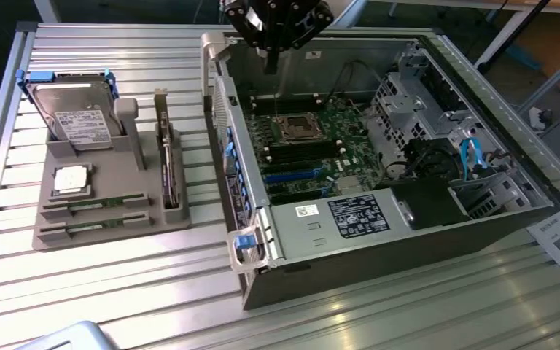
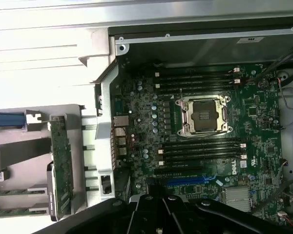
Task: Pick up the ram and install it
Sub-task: 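Reach for the ram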
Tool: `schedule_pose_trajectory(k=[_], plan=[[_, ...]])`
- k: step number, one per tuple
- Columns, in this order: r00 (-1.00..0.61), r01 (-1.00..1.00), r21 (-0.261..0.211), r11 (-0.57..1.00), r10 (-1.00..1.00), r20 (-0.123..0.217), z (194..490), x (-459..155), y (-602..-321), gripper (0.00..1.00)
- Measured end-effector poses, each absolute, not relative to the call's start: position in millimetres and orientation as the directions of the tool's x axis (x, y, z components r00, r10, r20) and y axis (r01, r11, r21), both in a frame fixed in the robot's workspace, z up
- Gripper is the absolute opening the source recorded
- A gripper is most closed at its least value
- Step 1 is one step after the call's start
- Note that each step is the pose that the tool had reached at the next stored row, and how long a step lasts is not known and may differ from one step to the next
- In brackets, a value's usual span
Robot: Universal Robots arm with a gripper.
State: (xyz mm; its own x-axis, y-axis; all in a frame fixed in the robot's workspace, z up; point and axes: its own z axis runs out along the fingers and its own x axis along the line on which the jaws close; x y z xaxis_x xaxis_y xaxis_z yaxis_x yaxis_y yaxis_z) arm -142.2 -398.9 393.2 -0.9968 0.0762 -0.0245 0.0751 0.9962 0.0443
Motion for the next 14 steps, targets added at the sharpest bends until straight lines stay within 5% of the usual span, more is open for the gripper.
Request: schedule_pose_trajectory(k=[14], plan=[[-0.997, 0.075, 0.044, 0.996, 0.076, -0.024, 391.6, -237.8, -399.0, 0.1]])
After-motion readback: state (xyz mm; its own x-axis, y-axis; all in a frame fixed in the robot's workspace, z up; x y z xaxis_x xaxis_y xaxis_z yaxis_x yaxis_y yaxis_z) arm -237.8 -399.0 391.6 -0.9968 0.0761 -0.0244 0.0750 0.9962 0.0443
